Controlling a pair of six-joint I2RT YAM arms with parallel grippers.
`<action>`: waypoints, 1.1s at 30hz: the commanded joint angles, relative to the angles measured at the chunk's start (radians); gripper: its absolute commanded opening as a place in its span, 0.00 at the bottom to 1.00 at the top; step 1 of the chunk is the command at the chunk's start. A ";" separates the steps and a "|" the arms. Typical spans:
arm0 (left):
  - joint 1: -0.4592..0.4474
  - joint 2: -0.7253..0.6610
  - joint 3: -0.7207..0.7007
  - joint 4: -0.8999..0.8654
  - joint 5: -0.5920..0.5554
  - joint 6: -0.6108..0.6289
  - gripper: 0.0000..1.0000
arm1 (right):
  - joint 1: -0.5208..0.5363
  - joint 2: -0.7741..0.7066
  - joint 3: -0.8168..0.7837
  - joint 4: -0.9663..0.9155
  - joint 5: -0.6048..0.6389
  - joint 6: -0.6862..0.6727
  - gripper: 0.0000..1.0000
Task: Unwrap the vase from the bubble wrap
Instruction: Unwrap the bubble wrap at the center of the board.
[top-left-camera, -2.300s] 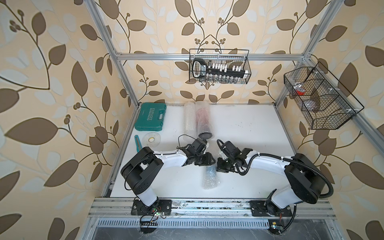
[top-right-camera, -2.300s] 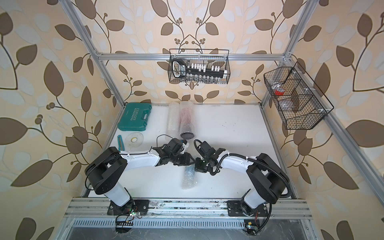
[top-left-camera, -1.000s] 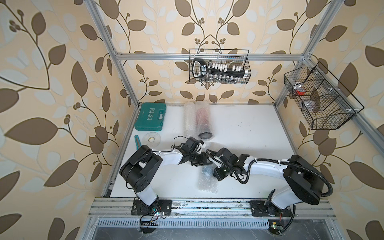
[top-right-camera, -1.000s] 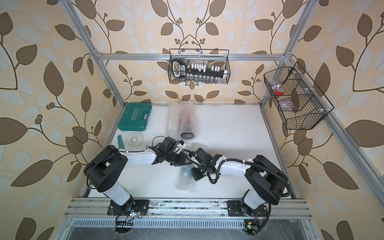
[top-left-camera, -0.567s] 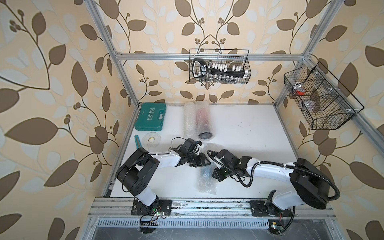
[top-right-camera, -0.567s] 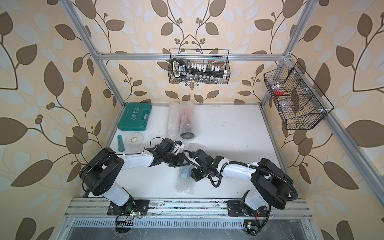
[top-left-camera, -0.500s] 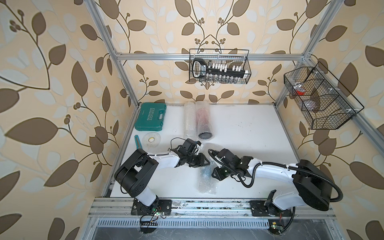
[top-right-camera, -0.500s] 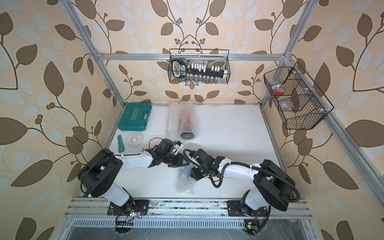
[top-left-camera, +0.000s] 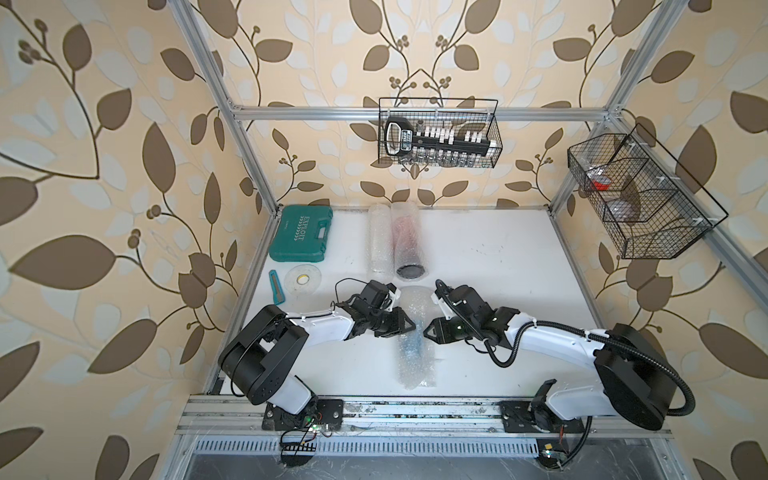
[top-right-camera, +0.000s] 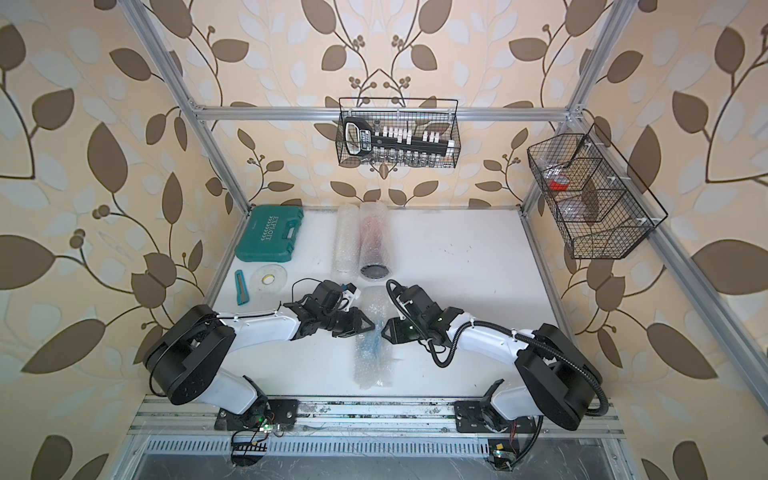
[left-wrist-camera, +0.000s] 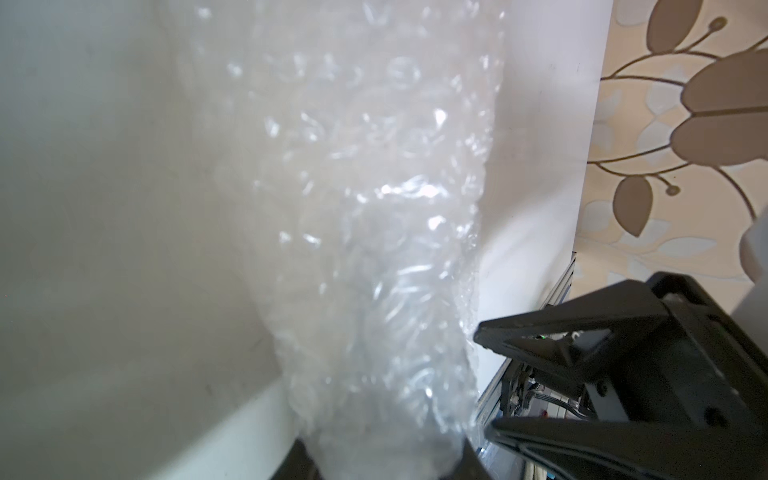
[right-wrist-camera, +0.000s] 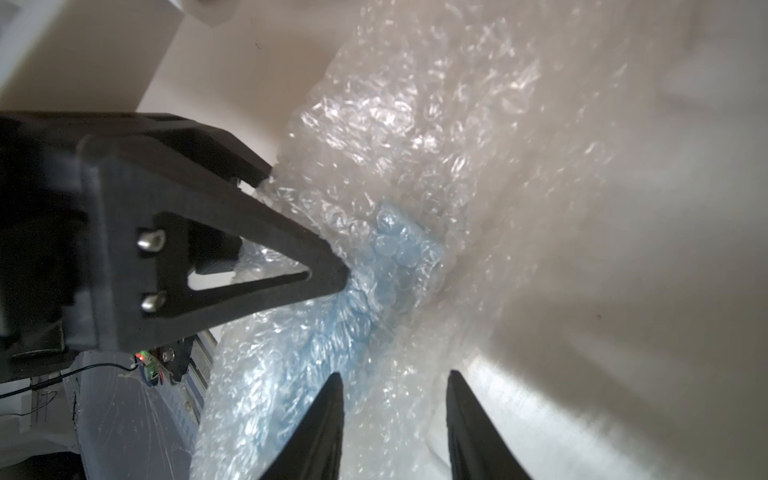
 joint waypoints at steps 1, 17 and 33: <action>0.009 0.011 -0.035 -0.086 -0.074 -0.004 0.30 | -0.008 0.042 0.019 0.017 0.004 0.029 0.43; 0.008 -0.015 -0.042 -0.090 -0.075 0.011 0.30 | -0.020 0.123 -0.017 0.112 -0.028 0.114 0.37; 0.007 -0.124 -0.064 -0.061 -0.040 0.018 0.55 | -0.020 0.107 -0.005 0.091 -0.012 0.081 0.00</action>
